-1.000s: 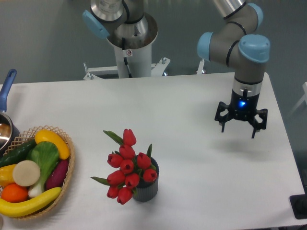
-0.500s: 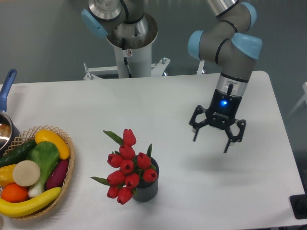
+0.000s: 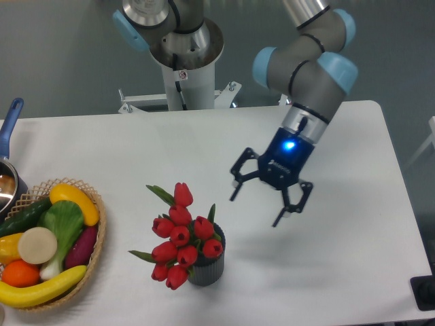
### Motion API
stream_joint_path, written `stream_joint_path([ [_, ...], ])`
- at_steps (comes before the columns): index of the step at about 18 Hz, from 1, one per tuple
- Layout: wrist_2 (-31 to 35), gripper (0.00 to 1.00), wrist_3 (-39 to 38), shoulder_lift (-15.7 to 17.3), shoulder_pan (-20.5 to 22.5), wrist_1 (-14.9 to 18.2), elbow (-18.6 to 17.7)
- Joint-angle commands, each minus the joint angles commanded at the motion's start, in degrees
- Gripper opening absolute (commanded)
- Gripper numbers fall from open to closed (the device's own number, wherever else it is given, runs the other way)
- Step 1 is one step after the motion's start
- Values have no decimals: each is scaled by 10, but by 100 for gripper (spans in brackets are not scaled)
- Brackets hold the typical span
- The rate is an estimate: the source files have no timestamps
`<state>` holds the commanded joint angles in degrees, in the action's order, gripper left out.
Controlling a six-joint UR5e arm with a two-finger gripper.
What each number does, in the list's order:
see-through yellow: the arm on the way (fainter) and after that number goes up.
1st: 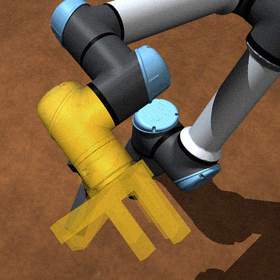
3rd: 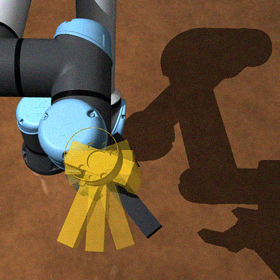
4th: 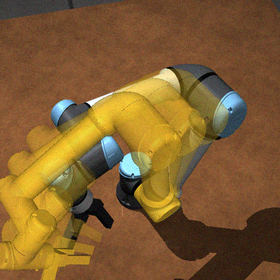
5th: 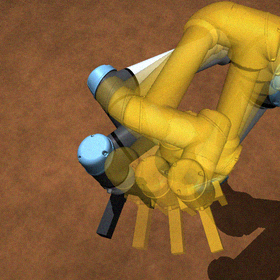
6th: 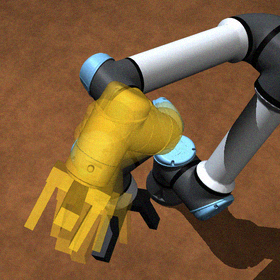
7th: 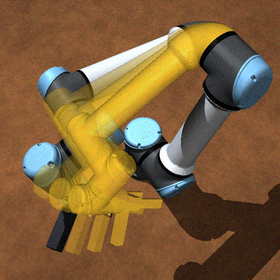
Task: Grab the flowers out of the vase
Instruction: 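Move the open gripper toward the red tulip stems above the vase, then close the gripper around the tulip stems just above the vase rim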
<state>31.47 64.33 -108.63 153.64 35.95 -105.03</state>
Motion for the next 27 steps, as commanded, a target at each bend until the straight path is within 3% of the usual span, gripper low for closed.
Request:
stream_joint_path([
  [9, 0, 100, 30, -27, -41, -1, 4],
  [19, -1, 100, 25, -58, -65, -2, 39],
  [20, 0, 91, 24, -60, -66, -2, 40],
  [22, 4, 38, 24, -62, -68, -2, 40],
  [24, 6, 4, 25, -59, -67, -2, 42],
  [27, 6, 0, 24, -57, -65, -2, 53],
])
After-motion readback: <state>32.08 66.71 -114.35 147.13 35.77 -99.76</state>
